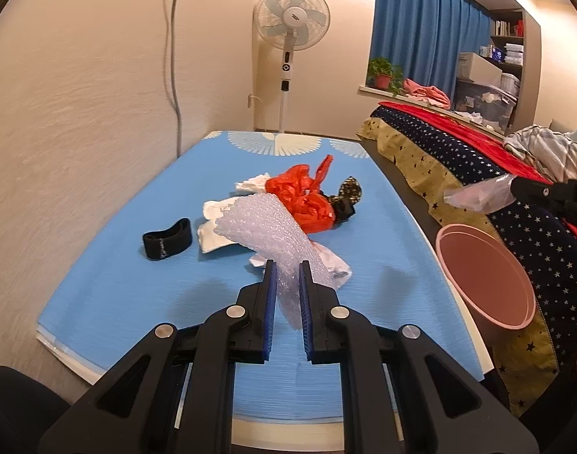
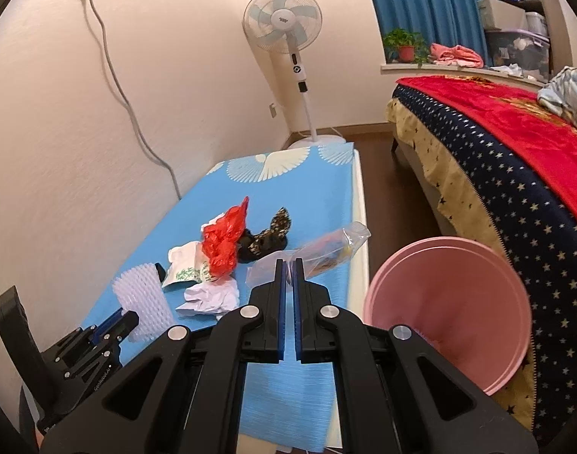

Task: Collect trash
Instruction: 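Carry the bubble wrap and clear bag over the pink wastebasket and open both tools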

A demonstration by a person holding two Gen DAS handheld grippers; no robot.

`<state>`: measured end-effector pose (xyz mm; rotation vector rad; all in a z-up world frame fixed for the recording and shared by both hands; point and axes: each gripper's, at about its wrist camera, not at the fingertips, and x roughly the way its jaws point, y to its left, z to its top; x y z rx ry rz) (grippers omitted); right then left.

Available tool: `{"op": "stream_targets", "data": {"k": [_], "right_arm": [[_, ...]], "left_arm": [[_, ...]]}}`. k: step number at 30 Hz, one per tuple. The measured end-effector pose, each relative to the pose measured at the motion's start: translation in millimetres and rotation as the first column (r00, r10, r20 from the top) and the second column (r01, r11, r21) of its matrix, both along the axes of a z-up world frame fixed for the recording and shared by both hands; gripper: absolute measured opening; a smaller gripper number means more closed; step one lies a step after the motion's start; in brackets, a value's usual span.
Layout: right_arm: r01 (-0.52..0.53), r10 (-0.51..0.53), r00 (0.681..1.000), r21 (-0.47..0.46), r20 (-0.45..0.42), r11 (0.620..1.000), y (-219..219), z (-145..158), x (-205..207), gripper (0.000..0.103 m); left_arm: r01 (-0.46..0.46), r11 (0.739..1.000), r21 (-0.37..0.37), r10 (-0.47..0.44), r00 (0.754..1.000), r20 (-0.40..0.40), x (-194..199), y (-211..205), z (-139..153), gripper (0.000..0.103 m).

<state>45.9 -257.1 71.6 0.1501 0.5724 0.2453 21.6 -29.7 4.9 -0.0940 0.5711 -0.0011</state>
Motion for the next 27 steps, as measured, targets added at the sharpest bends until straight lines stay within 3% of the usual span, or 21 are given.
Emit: {"op": "stream_targets", "data": {"k": [15,27], "right_arm": [[0.125,-0.125,0.992,-0.012,-0.004,0.992,-53.8,14.6,5.4,0.002],[0.250,-0.251,0.968,-0.018,-0.025,0.968,-102.6,16.3,17.5,0.001]], "left_arm": [[0.097,0.995,-0.001,-0.097,0.995,0.005,18.9,-42.5,1.5,0.012],[0.217,0.976,-0.009,-0.217,0.976,0.020,45.4,-98.4,7.1,0.012]]}}
